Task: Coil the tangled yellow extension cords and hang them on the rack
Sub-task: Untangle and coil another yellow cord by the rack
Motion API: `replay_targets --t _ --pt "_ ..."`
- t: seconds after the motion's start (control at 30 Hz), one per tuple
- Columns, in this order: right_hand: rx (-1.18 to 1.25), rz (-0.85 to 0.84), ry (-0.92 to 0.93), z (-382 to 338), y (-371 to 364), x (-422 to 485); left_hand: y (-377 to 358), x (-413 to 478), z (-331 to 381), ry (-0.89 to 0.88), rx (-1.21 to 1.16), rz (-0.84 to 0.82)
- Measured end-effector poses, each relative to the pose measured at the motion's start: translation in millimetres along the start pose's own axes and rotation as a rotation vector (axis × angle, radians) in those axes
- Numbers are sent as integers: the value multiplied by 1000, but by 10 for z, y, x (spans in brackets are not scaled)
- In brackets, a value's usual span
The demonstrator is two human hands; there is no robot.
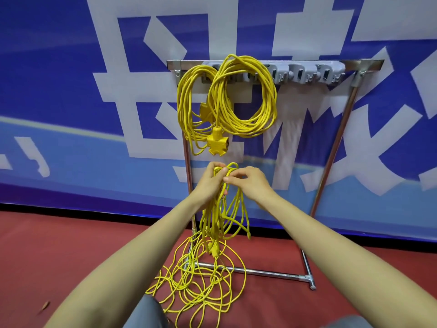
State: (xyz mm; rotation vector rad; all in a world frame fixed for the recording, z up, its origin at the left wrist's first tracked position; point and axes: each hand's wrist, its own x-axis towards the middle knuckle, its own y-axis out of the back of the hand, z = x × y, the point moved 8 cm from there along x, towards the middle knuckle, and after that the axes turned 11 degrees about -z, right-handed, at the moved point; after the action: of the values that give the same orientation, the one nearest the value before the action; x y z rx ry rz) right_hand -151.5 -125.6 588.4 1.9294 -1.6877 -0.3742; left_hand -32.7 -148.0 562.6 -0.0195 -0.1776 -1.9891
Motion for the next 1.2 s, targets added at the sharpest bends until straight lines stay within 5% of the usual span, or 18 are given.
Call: replay_targets --t 0.13,0.3,0.53,0.7,0.97,1.2 --pt "45 -26 83 32 115 79 69 -43 -2 3 -169 -71" --pt "-289 -177 25 255 260 110 94 -62 125 -4 -279 -225" --pt "-507 227 206 99 381 -30 102 19 239 -29 -243 -184" --pt "-465 171 261 -20 407 -61 48 -17 137 35 -195 -178" --pt "-891 105 408 -429 176 -98 -165 -39 24 117 -206 -220" --pt "-827 46 290 -299 246 -12 -175 -29 38 79 -184 -241"
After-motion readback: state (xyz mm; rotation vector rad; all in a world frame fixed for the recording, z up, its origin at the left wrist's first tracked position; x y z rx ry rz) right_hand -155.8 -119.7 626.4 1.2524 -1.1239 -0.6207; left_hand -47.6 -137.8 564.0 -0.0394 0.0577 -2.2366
